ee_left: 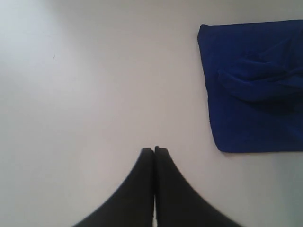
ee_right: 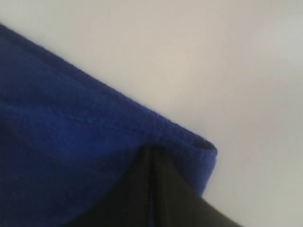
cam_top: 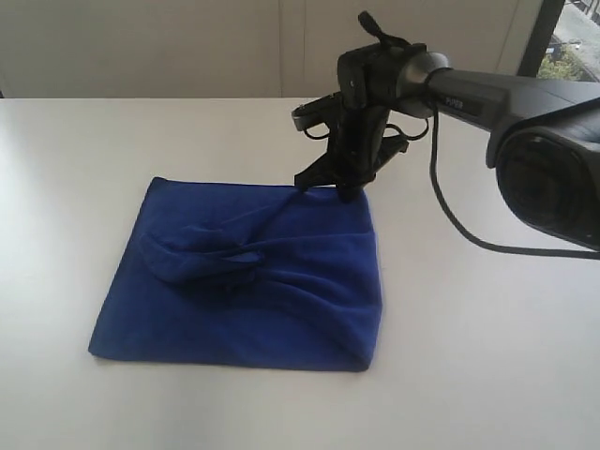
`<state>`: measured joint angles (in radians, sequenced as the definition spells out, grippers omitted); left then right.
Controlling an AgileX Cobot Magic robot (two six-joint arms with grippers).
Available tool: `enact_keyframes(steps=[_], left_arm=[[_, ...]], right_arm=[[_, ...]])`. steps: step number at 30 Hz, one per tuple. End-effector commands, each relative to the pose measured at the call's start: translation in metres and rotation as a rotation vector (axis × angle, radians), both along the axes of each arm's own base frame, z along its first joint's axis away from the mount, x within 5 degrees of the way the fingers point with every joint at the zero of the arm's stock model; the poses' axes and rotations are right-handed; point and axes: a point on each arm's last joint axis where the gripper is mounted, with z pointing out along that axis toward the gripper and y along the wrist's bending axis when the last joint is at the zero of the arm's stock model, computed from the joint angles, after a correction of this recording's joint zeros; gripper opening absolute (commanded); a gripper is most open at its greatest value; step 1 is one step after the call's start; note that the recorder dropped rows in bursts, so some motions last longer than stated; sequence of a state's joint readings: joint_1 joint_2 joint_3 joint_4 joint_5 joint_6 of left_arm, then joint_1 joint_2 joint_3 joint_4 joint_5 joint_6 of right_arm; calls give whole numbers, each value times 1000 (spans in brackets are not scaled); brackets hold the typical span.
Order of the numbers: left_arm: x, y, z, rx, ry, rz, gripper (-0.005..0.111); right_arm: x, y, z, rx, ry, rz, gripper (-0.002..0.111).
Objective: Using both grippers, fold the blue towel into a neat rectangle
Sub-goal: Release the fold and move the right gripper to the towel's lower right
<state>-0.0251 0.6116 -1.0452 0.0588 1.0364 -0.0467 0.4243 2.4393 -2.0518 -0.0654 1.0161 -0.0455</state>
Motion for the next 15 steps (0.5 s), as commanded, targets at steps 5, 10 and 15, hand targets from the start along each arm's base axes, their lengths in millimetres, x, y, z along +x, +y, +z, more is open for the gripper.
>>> enact_keyframes(steps=[5,10,15], left_arm=[[-1,0,-1,1,5,1,0],[-1,0,-1,1,5,1,0],[-1,0,-1,1,5,1,0]], right_arm=[[-3,-42,-16,-212,147,-163,0],[-10,-60,-18,-232,184,-220,0],[-36,-70,-28,-286,274,-215,0]])
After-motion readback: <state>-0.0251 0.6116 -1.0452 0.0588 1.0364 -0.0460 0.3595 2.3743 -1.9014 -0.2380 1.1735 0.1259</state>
